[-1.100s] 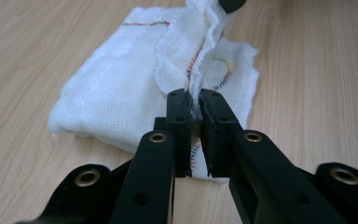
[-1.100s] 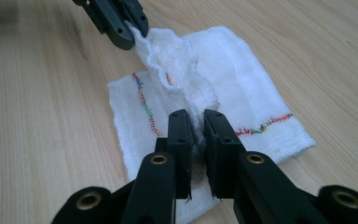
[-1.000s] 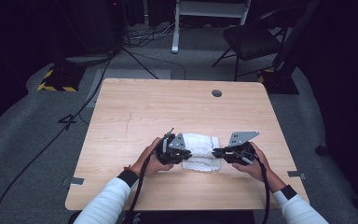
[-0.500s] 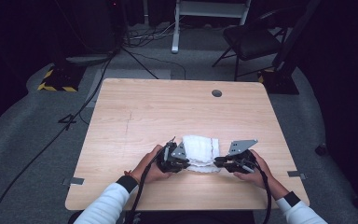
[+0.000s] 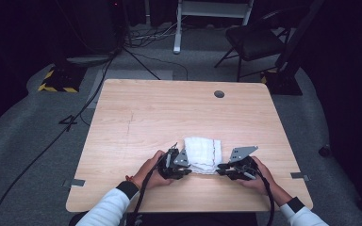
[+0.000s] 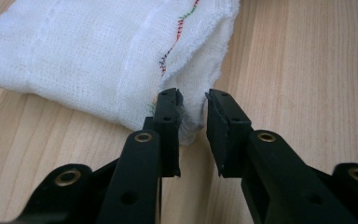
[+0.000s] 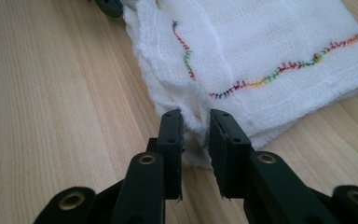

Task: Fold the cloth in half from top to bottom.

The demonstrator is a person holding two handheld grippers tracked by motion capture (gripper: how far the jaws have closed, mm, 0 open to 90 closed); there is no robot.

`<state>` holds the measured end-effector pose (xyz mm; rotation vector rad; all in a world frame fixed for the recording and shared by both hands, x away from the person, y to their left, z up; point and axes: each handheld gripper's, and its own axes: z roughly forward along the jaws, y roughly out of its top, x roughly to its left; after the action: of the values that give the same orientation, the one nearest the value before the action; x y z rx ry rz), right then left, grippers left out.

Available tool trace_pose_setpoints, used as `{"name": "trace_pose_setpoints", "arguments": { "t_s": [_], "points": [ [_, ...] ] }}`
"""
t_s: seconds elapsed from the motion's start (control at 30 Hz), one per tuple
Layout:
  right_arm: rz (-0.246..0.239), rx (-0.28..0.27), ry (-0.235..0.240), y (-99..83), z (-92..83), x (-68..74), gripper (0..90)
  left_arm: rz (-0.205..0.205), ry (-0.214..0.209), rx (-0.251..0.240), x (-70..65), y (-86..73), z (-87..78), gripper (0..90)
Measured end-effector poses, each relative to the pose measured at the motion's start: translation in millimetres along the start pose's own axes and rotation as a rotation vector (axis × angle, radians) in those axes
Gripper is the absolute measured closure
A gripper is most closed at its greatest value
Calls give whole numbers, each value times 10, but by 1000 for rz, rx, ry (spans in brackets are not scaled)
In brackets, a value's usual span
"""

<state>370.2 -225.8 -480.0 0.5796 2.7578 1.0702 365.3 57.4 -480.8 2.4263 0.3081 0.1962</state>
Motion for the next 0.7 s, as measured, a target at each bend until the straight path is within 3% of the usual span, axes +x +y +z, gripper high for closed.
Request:
{"name": "trace_pose_setpoints", "arguments": {
  "t_s": [0.13, 0.23, 0.33, 0.43, 0.5, 0.7],
  "points": [
    [-4, 24, -20, -57, 28, 39, 726, 27, 12, 8, -37, -12, 4, 695],
    [4, 19, -22, -78, 16, 43, 716, 23, 18, 12, -53, -9, 6, 644],
    [4, 25, -36, -76, 4, 52, 666, -2, 10, -16, -62, -40, -46, 577],
    [19, -10, -32, -64, -55, 53, 594, -45, 12, -55, -53, -75, -138, 512],
    [23, -23, -43, -56, -96, 54, 546, -72, 45, -67, -35, -76, -205, 473],
    [55, -82, -100, 8, -210, 26, 447, -87, 76, -108, -7, -33, -298, 352]
  ]
}}
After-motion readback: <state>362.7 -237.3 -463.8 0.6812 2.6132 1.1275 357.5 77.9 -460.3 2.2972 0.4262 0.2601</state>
